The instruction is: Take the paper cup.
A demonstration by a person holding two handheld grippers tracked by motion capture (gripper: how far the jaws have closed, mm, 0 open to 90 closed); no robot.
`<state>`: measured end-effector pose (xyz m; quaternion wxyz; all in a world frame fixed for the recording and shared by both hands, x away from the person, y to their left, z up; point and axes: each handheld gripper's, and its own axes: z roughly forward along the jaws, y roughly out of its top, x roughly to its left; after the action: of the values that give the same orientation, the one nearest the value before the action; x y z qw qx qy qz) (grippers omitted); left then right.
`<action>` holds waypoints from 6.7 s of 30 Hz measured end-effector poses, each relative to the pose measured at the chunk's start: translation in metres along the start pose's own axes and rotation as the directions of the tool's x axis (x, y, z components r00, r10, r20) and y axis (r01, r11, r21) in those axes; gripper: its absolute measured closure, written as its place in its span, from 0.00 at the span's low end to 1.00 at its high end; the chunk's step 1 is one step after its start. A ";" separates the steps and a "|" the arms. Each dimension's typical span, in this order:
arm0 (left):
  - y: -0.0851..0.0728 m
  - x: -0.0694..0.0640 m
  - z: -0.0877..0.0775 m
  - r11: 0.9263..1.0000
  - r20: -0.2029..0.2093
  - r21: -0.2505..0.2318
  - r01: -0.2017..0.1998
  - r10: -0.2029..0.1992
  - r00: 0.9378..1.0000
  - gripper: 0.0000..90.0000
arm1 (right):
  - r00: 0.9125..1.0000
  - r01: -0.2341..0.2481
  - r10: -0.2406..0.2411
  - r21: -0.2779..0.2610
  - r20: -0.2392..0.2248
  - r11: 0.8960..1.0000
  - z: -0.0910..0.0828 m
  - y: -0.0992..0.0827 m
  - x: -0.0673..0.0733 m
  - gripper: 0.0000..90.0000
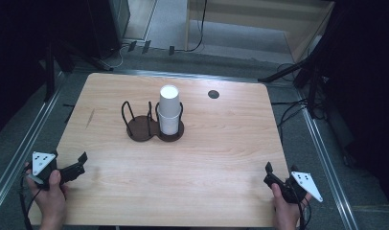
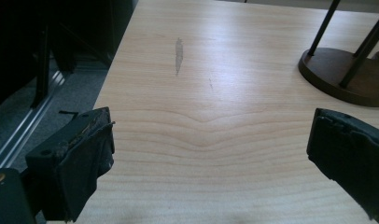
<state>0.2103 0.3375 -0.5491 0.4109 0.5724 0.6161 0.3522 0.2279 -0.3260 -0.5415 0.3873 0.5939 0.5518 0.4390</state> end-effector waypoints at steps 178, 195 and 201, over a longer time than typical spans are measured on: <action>0.007 -0.008 0.020 0.999 -0.045 0.010 -0.040 0.040 0.998 0.01 | 0.870 0.179 -0.206 -0.101 -0.448 0.979 0.111 0.131 0.327 0.33; 0.007 -0.006 0.019 0.999 -0.030 0.010 -0.030 0.031 0.999 0.01 | 0.882 0.142 -0.195 -0.151 -0.429 0.978 0.099 0.155 0.328 0.34; 0.007 -0.005 0.019 1.000 -0.027 0.005 -0.020 0.020 0.999 0.01 | 0.888 0.132 -0.189 -0.162 -0.418 0.978 0.093 0.164 0.326 0.33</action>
<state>0.2308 0.3323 -0.5505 0.3974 0.5748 0.6167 0.3625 0.3698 -0.0137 -0.3847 0.3282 0.4080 0.6414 0.5608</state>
